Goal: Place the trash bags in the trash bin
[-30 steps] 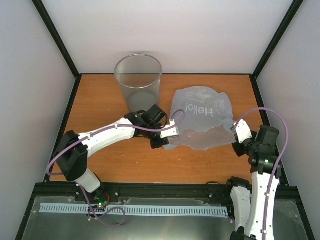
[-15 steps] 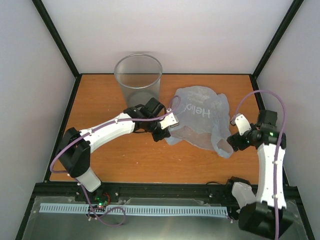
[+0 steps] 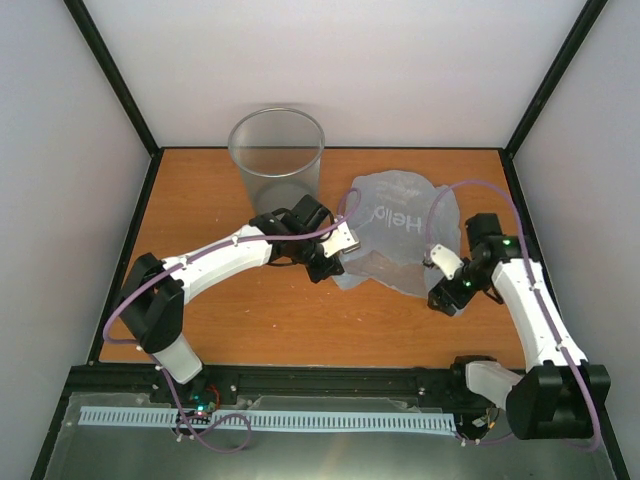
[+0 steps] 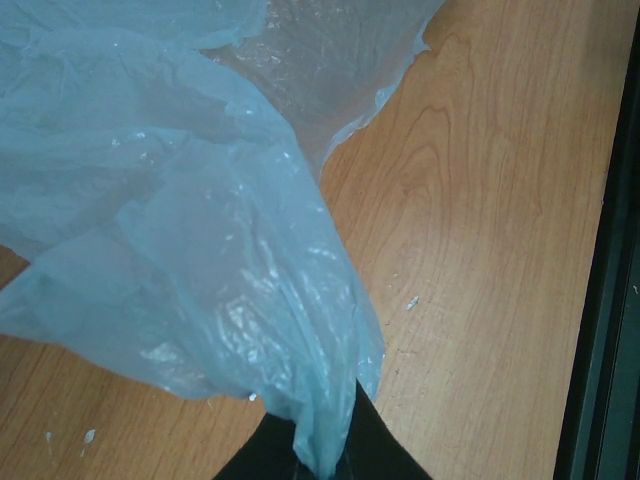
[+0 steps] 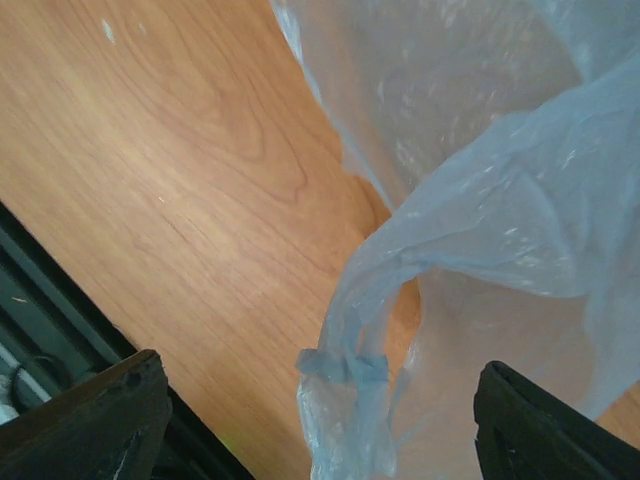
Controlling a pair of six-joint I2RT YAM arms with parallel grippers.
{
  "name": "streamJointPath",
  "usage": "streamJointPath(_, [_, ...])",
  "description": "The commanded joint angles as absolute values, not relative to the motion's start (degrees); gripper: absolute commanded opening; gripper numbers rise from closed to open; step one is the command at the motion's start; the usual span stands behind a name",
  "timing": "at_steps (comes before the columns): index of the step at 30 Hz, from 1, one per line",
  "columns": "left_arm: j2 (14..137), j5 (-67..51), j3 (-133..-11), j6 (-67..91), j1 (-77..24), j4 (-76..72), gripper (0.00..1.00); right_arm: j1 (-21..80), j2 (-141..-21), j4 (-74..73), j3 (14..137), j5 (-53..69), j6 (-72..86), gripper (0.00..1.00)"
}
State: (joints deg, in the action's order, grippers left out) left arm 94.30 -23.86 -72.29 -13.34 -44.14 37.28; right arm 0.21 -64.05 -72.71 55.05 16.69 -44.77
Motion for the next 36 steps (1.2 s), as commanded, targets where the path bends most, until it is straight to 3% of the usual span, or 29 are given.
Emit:
streamJointPath(1, [94.5, -25.2, -74.3, -12.5, -43.9, 36.6, 0.01, 3.6, -66.0, -66.5, 51.7, 5.6, -37.4, 0.80])
streamJointPath(13, [94.6, -24.6, -74.6, -12.4, -43.5, 37.0, 0.01, 5.9, -75.1, -60.6, 51.0, 10.1, -36.7, 0.66])
streamJointPath(15, [94.6, -24.7, -74.8, -12.2, -43.1, 36.9, 0.01, 6.1, -76.9, -60.7, 52.1, 11.0, -35.9, 0.54])
streamJointPath(19, [94.5, -24.7, -75.7, -12.4, -42.2, 37.6, 0.01, 6.0, -78.1, -62.2, 55.9, 12.6, -33.5, 0.20])
streamJointPath(21, [94.0, -24.5, -75.9, -12.9, -41.9, 37.9, 0.01, 5.5, -77.0, -63.4, 59.0, 13.7, -32.7, 0.07])
streamJointPath(23, [93.5, -24.0, -75.9, -13.7, -41.5, 38.2, 0.03, 4.3, -75.8, -64.5, 62.8, 15.0, -31.7, 0.03])
streamJointPath(28, [90.7, -24.5, -76.9, -16.1, -41.0, 39.9, 0.46, 1.2, -74.6, -67.1, 73.3, 18.5, -28.5, 0.03])
streamJointPath(36, [83.5, -23.2, -85.4, -20.2, -41.0, 44.8, 0.81, -0.6, -75.3, -67.6, 89.5, 16.5, -26.9, 0.03])
